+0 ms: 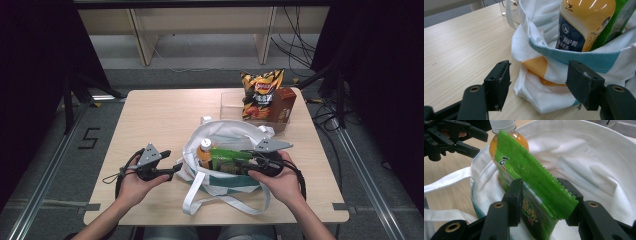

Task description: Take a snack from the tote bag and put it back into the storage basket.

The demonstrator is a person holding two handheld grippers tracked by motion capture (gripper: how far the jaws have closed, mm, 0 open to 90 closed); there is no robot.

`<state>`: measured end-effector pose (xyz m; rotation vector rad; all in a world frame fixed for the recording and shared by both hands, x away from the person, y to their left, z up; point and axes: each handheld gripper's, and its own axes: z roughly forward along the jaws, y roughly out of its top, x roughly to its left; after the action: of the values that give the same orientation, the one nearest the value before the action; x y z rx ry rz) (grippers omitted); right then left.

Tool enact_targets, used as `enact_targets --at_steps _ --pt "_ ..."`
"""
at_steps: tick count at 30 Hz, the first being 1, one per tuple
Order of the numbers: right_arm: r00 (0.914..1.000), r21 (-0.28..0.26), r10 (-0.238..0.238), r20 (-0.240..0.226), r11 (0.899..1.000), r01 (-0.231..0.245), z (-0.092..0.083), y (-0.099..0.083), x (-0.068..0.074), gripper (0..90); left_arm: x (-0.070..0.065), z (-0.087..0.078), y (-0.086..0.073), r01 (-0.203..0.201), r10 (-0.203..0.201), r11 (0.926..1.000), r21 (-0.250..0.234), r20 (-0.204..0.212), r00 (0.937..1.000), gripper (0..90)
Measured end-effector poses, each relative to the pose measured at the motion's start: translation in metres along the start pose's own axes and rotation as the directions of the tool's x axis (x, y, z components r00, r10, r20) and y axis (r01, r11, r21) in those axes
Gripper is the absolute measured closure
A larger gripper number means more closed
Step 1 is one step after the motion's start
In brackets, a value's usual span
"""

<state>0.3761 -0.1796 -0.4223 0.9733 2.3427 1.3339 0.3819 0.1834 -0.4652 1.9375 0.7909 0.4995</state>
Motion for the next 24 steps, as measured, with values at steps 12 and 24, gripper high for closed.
enact_targets --at_steps 12,24 --pt "0.9999 -0.006 0.005 -0.012 1.0 -0.005 -0.0008 0.0004 -0.0003 59.0 0.0005 0.0 -0.0002 0.003 -0.003 1.0 0.0 -0.003 1.0 35.0" --pt "0.9955 -0.009 -0.088 0.035 0.996 0.088 -0.0084 0.0015 0.0001 84.4 -0.0003 0.0003 -0.0007 0.01 -0.01 0.9999 0.004 -0.004 0.9999 35.1"
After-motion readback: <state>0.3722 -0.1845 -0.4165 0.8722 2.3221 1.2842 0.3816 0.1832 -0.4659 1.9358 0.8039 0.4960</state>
